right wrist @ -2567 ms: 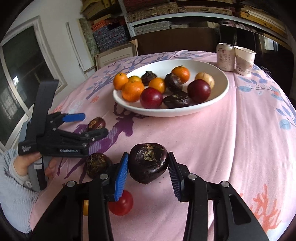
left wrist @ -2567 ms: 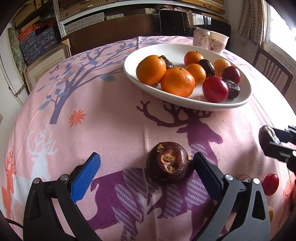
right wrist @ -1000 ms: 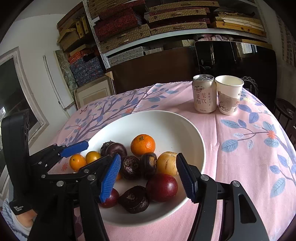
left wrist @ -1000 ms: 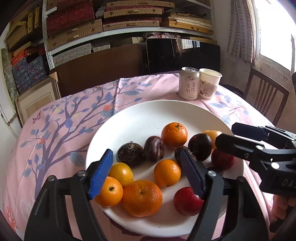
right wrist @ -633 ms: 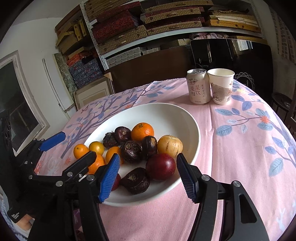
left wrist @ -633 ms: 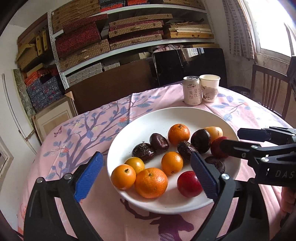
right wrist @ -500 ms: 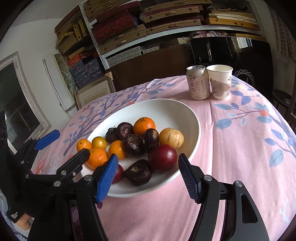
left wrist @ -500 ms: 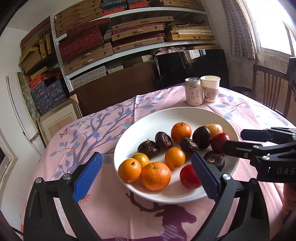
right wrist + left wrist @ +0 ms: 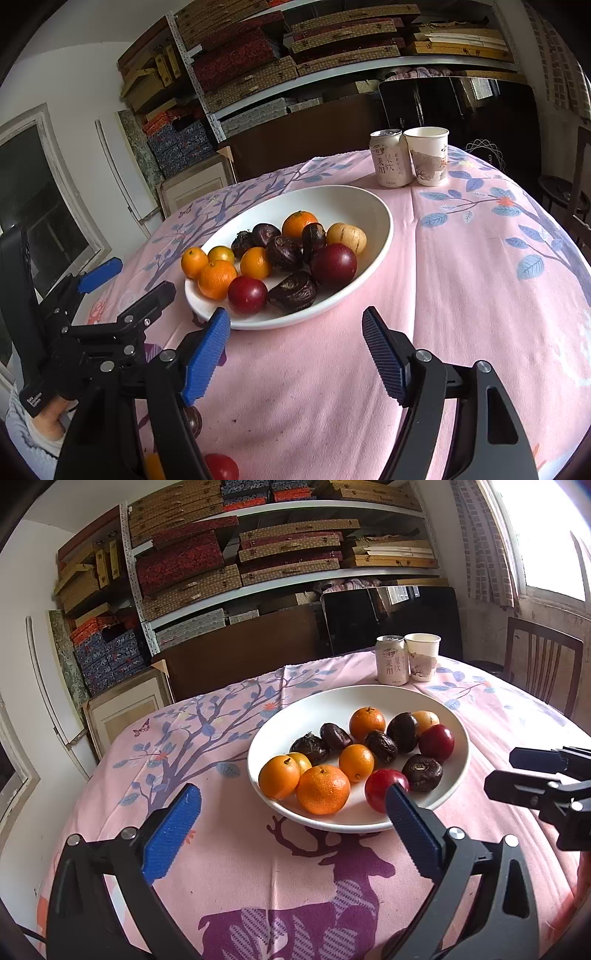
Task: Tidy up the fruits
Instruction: 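Grasp a dark brown fruit with the left tool while the right tool grasps the red tomato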
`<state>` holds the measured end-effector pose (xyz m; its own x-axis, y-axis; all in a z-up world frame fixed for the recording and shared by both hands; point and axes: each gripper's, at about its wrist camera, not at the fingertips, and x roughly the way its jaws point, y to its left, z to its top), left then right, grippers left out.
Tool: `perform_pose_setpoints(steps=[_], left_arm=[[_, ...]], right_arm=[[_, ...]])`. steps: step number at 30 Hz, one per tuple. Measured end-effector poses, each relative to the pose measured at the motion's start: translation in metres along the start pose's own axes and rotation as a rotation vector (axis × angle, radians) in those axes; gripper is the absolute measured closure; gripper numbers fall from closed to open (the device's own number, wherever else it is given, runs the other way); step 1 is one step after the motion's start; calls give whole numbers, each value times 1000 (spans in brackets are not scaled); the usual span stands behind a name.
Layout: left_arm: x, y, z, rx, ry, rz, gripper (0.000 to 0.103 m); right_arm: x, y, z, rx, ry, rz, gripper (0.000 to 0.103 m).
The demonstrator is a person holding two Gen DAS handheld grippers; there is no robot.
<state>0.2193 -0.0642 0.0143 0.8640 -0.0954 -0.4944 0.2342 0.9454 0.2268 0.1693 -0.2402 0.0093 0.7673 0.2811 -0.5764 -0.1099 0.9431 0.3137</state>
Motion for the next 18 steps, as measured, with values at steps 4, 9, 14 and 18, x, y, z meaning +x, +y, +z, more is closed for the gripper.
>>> perform_pose_setpoints(steps=[4, 9, 14, 18], left_arm=[[-9, 6, -8, -25, 0, -3, 5], [-18, 10, -20, -36, 13, -4, 5], [-25, 14, -29, -39, 20, -1, 5], [-28, 13, -32, -33, 17, 3, 5]], right_arm=[[-7, 8, -13, -34, 12, 5, 28], [-21, 9, -24, -30, 23, 35, 28], [-33, 17, -35, -71, 61, 67, 28], [-42, 26, -43, -129, 107, 95, 28]])
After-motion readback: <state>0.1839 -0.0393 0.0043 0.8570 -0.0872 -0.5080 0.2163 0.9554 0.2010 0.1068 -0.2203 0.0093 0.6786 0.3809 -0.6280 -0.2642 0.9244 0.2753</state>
